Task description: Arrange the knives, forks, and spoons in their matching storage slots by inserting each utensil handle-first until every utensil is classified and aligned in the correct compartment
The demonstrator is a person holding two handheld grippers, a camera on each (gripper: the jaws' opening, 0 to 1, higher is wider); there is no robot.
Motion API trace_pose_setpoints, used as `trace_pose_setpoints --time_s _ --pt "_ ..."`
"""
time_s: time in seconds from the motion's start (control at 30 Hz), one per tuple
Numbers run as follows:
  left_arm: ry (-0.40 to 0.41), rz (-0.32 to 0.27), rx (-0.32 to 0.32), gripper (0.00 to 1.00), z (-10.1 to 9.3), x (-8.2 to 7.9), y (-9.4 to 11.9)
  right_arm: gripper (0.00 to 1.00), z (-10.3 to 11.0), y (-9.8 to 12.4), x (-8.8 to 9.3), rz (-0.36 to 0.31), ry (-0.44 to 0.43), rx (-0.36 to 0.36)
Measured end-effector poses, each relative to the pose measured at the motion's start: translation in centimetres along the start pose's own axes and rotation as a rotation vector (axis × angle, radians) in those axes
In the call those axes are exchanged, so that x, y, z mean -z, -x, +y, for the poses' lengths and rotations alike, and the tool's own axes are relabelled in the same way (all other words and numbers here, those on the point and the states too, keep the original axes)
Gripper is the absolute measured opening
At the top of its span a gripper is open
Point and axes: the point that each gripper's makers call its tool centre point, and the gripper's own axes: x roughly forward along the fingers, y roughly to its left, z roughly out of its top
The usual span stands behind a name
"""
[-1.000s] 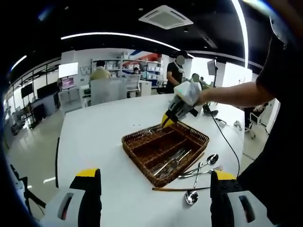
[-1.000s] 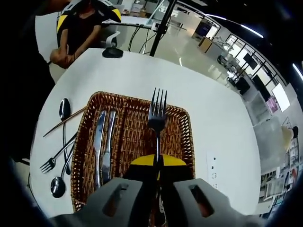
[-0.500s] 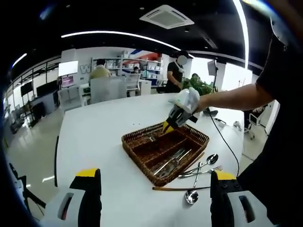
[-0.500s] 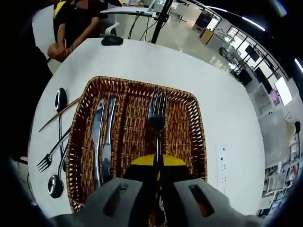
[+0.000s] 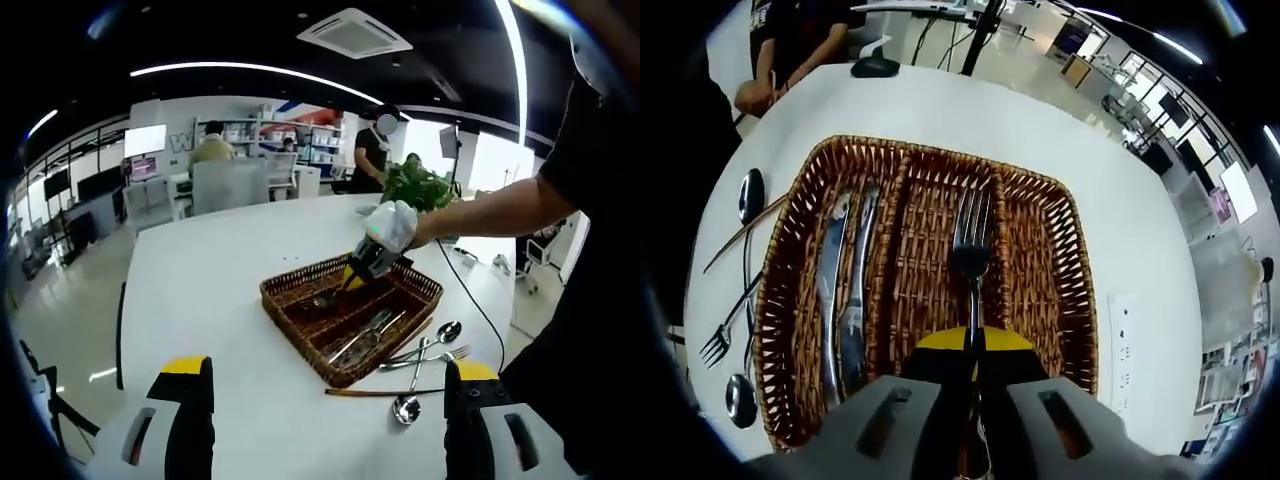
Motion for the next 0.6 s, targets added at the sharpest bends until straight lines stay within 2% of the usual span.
trace_pose_setpoints --time_s 0.6 --pt "0.002 0.015 -0.005 1.0 0.6 0.6 0.9 0.0 0.2 -2.3 -0.1 0.008 0.011 -0.002"
